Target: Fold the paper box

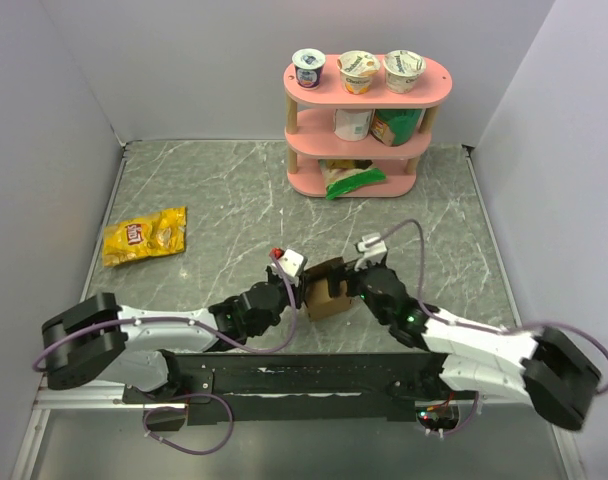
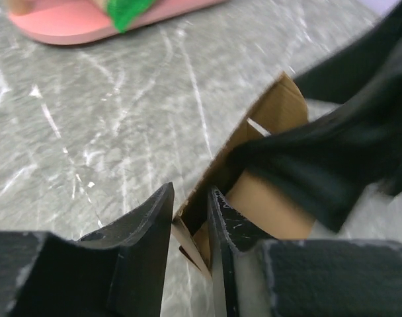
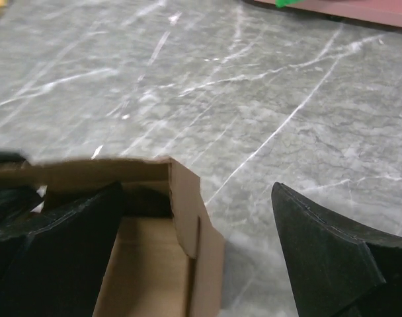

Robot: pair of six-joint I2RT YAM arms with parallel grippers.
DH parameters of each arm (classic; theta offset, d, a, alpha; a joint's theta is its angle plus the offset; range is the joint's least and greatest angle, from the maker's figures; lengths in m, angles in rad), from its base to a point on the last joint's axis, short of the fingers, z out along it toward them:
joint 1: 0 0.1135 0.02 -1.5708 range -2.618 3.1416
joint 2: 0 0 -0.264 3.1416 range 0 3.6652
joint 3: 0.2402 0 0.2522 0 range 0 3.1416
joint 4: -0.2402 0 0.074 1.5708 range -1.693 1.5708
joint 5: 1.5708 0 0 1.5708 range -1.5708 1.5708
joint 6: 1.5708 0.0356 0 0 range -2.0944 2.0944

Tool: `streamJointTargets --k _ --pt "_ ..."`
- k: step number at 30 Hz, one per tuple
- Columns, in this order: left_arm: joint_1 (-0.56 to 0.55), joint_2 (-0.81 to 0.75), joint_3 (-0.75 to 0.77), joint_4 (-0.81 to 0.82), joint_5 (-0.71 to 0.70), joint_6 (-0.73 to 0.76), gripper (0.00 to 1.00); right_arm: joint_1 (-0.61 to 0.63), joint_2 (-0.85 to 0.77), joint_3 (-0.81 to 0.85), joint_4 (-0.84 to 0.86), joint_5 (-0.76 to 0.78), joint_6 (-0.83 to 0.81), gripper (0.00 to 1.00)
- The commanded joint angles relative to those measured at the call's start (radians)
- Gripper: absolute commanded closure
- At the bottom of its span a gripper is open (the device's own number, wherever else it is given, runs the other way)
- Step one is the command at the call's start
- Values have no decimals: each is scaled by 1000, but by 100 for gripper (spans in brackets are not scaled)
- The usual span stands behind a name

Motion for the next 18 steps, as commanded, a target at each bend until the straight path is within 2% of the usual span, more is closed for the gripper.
streamJointTargets --k 1,6,9,10,13,15,16,17,18 --pt "33 -67 -13 -65 212 57 66 4 -226 -55 -78 -122 -52 0" --pt "73 -90 7 -107 310 66 63 -1 -389 -28 -206 -308 -92 0" --pt "83 -101 23 -128 342 66 49 -4 -458 -22 -275 -345 -86 0" --pt "86 -111 28 -148 350 68 35 -1 -475 -16 -296 -359 -86 0" --pt "92 -133 48 -183 400 66 12 -2 -521 12 -443 -317 -23 1" --pt "102 -157 69 -213 437 66 4 -2 -576 1 -495 -340 13 5" --pt "107 -171 79 -229 451 63 4 -2 -598 -15 -511 -349 30 8" --pt "113 -179 97 -268 465 61 4 -4 -637 -25 -525 -368 64 18" --pt "124 -186 106 -282 504 52 4 -2 -656 -37 -548 -376 81 23"
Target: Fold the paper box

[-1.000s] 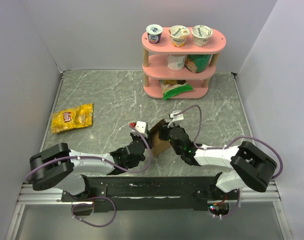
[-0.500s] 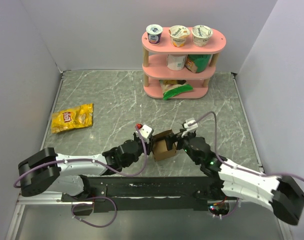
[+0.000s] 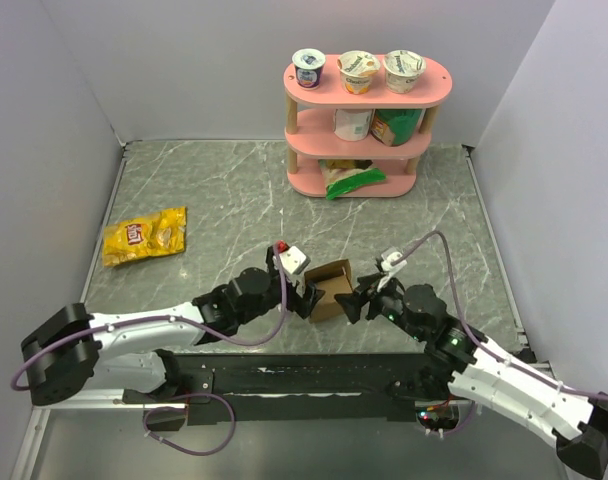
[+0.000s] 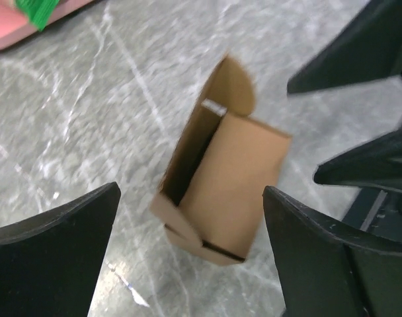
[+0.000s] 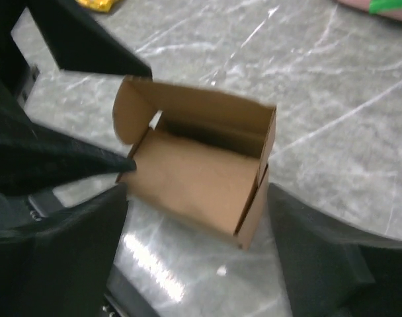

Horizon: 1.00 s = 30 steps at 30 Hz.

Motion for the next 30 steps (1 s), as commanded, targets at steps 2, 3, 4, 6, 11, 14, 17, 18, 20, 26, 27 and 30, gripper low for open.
streamJointTargets --k 2,3,4,6,11,14,17,18,20,26,27,30 --pt "40 -84 109 -108 152 -25 4 -2 -149 -43 -131 -64 138 33" --pt "57 -92 119 -125 186 -37 4 -2 -163 -57 -133 -75 152 36" --pt "70 -104 133 -142 203 -46 4 -2 -177 -86 -125 -87 165 39" --pt "135 -98 193 -198 270 -94 4 0 -167 -115 -91 -131 200 47" --pt "275 53 401 -339 355 -171 4 4 -24 -207 172 -171 280 53" --pt "330 184 480 -363 404 -210 6 12 45 -238 289 -155 286 57" --pt "367 336 561 -398 482 -224 10 24 126 -249 330 -113 284 59" --pt "370 378 586 -419 507 -202 11 26 143 -257 373 -104 289 60" --pt "372 489 632 -465 566 -192 16 37 180 -267 418 -58 306 61" --pt "372 610 618 -473 639 -189 20 69 249 -269 504 40 307 61" --pt "372 621 620 -479 660 -188 20 70 255 -269 513 48 306 61" --pt "370 644 603 -456 714 -192 22 78 289 -257 525 77 304 61"
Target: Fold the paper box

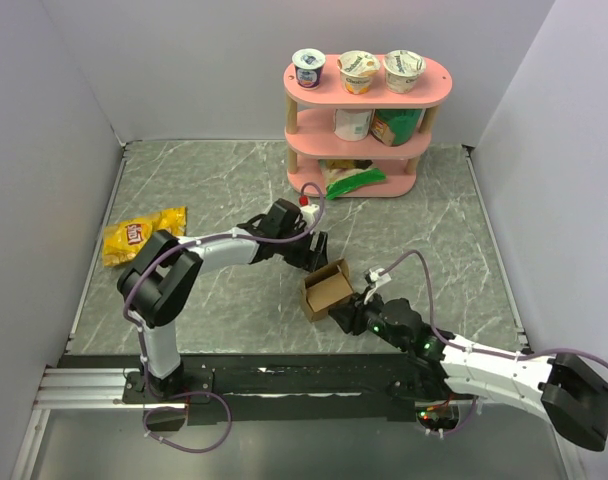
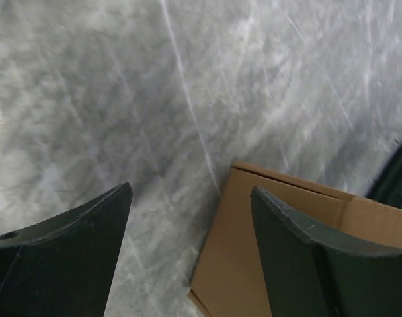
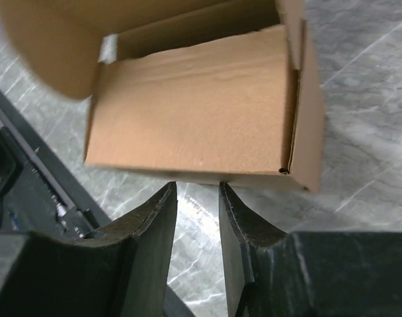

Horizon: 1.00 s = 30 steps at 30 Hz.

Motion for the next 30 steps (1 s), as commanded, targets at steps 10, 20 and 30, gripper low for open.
streamJointTargets --k 10,20,30 --pt "-21 9 -16 6 82 -16 19 18 138 44 151 111 -7 61" --pt "-81 16 -18 -53 -199 50 17 18 175 75 173 120 -9 61" --pt "-16 38 68 -94 -220 59 4 26 -130 102 -128 13 -127 18"
